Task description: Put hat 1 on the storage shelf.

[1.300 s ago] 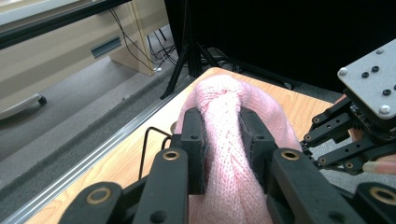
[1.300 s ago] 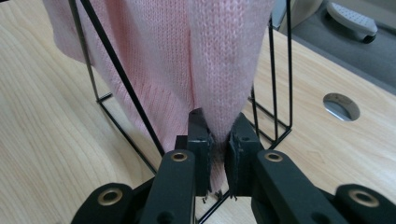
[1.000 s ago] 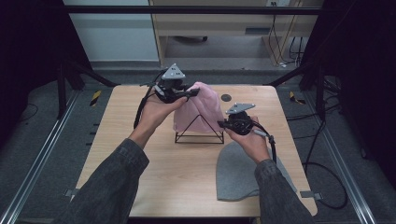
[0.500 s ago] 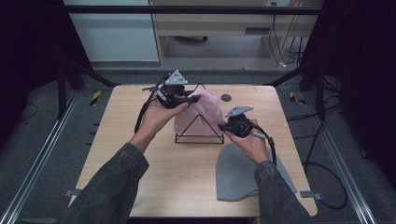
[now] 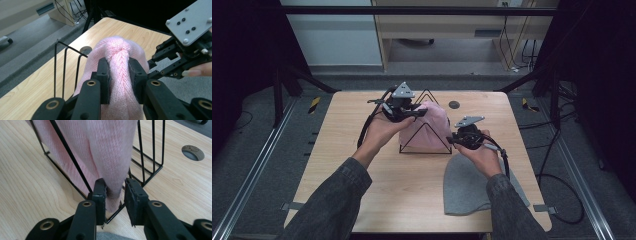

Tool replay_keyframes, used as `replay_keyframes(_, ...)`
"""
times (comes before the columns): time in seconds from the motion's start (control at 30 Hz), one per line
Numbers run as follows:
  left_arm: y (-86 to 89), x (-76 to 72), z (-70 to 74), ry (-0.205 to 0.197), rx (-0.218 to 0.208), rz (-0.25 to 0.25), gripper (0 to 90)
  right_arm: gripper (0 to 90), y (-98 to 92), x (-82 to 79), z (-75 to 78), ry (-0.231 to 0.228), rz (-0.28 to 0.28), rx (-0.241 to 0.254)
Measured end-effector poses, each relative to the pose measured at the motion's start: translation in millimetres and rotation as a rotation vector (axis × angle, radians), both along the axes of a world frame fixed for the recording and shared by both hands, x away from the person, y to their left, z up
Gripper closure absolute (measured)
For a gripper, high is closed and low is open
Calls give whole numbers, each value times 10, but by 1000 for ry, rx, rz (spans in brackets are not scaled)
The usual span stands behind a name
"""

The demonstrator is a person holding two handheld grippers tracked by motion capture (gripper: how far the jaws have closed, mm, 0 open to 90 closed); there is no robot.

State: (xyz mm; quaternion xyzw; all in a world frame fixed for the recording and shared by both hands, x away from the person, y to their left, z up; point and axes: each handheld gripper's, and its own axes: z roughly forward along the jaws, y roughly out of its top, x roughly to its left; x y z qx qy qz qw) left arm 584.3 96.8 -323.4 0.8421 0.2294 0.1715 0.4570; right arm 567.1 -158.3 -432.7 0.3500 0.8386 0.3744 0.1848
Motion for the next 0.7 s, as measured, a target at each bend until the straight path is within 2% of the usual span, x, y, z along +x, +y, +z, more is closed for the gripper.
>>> replay_keyframes(0.37, -53, -14, -96, 18, 21, -3, 735, 648, -107, -92, 60, -14, -10, -13)
replay_keyframes(0.57, -66, -28, -136, 24, 34, 2, 723, 578, -222, -136, 91, -22, -45, -20)
replay_keyframes(0.63, -47, -29, -152, 29, 26, 19, 702, 535, -271, -146, 95, -24, -61, -27)
replay_keyframes(0.67, -37, -34, -157, 30, 16, 27, 625, 491, -324, -164, 100, -28, -84, -36)
replay_keyframes(0.7, -26, -37, -157, 30, 13, 32, 625, 491, -324, -164, 100, -28, -84, -36)
